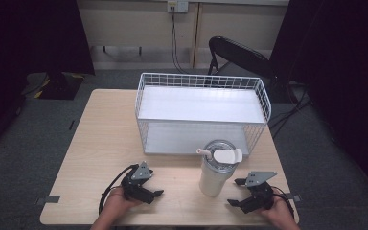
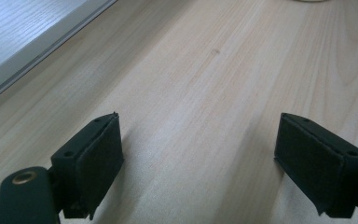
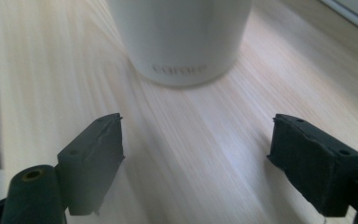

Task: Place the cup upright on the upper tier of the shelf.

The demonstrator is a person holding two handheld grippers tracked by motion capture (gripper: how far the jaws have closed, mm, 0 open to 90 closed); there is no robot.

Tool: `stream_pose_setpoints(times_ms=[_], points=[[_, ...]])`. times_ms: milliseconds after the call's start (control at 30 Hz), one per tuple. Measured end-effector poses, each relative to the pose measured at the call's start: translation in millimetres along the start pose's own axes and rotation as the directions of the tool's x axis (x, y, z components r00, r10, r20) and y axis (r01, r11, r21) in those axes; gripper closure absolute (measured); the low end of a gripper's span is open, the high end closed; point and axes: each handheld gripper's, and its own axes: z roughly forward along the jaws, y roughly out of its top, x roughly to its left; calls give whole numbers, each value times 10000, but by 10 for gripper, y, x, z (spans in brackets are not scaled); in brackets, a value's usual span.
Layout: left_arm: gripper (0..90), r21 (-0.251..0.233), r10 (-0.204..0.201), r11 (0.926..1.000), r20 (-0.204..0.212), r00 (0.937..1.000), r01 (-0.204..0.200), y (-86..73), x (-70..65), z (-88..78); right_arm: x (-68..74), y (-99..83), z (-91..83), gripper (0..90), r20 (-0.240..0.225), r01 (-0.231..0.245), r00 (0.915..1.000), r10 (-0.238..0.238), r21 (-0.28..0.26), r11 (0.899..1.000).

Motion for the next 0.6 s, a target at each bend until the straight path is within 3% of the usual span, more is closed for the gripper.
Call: stream_pose_setpoints(times_ms=[167, 300, 600], points=[[145, 0, 0, 10000, -2, 10000, 0, 0, 0, 0, 42, 132, -60, 158, -132, -276, 9996, 264, -1026, 9943], [144, -1, -1, 10000, -4, 10000, 1, 0, 0, 0, 30, 207, -83, 156, -259, -647, 9978, 614, -1550, 9858], [145, -1, -1, 10000, -2, 10000, 1, 0, 0, 0, 47, 365, -109, 138, -297, -405, 9989, 354, -1948, 9800]])
